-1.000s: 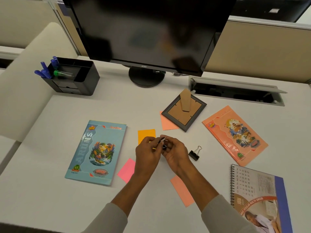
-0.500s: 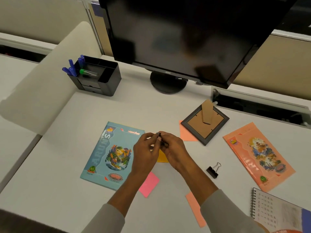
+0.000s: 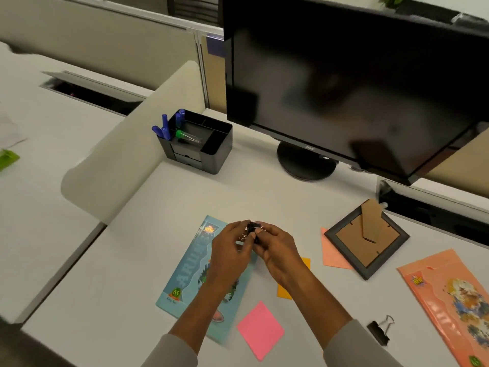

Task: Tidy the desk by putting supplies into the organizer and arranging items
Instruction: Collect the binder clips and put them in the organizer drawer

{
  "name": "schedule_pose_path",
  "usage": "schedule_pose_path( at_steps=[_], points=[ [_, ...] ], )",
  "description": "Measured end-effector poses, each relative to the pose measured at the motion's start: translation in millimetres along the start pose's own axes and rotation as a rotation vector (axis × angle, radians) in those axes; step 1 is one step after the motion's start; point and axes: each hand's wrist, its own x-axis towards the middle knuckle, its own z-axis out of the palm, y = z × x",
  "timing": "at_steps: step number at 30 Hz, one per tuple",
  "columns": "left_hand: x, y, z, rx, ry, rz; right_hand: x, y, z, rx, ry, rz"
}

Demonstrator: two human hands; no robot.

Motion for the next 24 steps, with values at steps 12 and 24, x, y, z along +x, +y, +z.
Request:
schedule_pose_path(
  at_steps=[12, 24],
  points=[
    [66.2, -12.3, -54.2, -0.136, 0.062, -0.199, 35.0, -2.1, 41.8, -0.032, 0.051, 0.037],
    [186.4, -39.1, -86.2, -0.814, 0.318, -0.648, 57.9, -2.2, 56.5, -0.073, 0.048, 0.086]
  ],
)
